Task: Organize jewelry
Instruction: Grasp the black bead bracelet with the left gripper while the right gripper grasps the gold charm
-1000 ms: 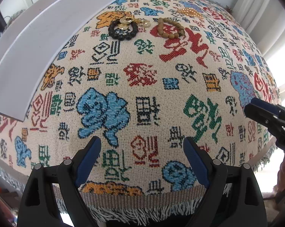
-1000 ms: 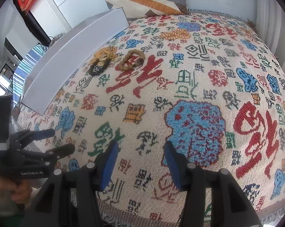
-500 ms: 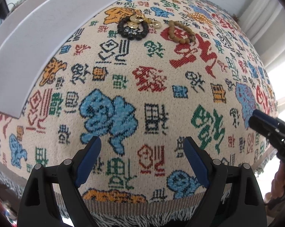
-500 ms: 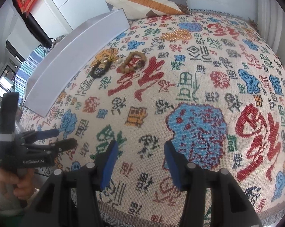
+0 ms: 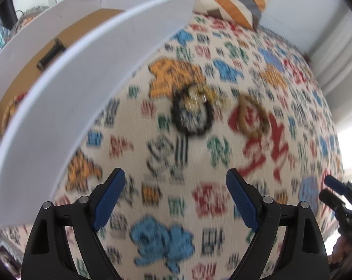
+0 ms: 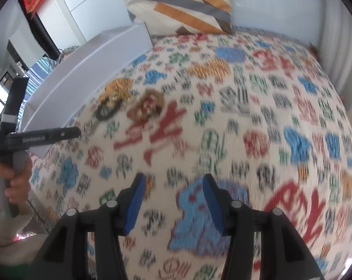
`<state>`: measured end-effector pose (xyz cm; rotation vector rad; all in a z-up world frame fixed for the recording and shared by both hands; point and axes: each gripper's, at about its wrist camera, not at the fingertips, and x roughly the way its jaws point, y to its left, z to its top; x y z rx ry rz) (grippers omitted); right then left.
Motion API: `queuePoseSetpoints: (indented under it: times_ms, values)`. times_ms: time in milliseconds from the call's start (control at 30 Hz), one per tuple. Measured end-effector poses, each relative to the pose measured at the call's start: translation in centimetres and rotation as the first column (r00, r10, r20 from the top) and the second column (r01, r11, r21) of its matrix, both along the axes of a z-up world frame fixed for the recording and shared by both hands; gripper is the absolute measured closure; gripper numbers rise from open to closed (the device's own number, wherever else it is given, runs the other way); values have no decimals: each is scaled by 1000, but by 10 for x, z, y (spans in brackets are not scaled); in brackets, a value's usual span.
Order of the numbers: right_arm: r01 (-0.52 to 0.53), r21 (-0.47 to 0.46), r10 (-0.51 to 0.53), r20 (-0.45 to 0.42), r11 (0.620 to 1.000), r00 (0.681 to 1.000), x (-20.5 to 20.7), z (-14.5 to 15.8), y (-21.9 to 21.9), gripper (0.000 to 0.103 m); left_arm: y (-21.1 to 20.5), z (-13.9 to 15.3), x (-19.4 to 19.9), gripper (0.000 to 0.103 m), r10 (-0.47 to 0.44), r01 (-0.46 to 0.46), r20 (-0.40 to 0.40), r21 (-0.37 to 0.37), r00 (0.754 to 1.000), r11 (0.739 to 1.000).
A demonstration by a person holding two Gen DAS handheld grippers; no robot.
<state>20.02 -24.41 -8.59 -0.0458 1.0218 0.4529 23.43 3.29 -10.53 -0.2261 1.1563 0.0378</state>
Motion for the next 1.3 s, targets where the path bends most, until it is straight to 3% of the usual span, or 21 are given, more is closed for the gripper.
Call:
queuePoseSetpoints:
  times_ms: [167,200,267,367,500,667,733,867,900,967,1067,1133,1233,1300]
  values:
    - [-146,48,144,34,988,989,48,12,50,52,8,-12,33,14,46,-47,12,51,999,998]
    - [-173,53,171,41,983,984,56,12,63,57,10,-17,38,14,63,-63,10,60,998,996]
    - [-228,64,226,35,972,974,78,6,89,67,15,-28,47,15,100,-100,-7,69,995,993]
    - [-275,71,276,3,959,961,112,-11,124,72,17,-40,53,15,115,-112,-23,82,993,990]
    - [-359,10,359,-37,933,932,137,-38,159,76,16,-44,57,13,116,-114,-13,96,993,989]
    - [-490,-7,488,-76,872,870,142,-57,187,76,18,-46,52,13,114,-113,-1,112,994,987]
    - [-532,-65,525,-102,844,845,136,-63,198,83,17,-47,51,12,106,-105,1,134,994,985]
    - [-485,-36,477,-123,874,870,136,-58,196,86,21,-45,45,14,107,-107,4,123,994,987]
    - [-473,-18,467,-120,881,876,135,-57,192,96,21,-45,43,17,106,-106,5,122,994,987]
    - [-452,30,452,-110,892,885,129,-53,181,96,21,-43,38,25,98,-98,11,140,995,985]
    - [-410,104,420,-114,906,900,122,-47,164,96,15,-38,30,45,68,-71,27,150,997,986]
    - [-372,117,384,-108,921,917,118,-43,151,96,8,-34,28,65,41,-47,34,165,999,985]
    - [-320,185,343,-106,929,933,116,-31,129,96,4,-31,24,84,22,-28,38,174,999,984]
    - [-309,212,334,-91,927,938,116,-19,119,96,9,-31,21,91,27,-33,35,158,999,987]
